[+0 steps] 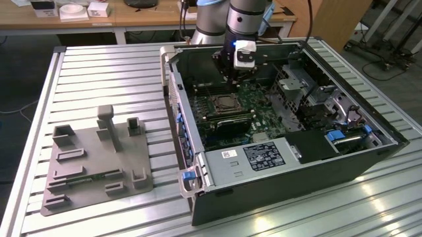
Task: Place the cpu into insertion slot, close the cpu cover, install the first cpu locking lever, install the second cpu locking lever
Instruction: 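Install the first cpu locking lever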
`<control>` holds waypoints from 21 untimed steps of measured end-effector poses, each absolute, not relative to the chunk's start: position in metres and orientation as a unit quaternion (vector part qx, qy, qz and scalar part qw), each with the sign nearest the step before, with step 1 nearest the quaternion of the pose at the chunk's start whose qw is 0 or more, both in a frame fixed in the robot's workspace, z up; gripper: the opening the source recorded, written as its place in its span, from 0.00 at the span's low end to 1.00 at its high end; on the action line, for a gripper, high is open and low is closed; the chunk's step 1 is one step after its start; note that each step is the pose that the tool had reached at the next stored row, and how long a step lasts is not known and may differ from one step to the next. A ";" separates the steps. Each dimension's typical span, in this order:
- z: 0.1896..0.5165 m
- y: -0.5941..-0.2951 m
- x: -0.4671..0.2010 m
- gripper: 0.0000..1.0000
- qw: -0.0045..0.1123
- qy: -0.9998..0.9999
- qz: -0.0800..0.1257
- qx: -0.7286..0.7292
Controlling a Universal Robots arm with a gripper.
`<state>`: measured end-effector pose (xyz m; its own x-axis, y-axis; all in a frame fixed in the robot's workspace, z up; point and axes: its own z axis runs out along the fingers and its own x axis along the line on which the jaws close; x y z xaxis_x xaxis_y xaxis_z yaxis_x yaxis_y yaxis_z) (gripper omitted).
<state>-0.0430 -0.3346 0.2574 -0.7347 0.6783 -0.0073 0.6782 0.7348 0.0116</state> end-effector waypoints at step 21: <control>0.257 -0.335 -0.043 0.10 0.005 0.983 0.005 0.181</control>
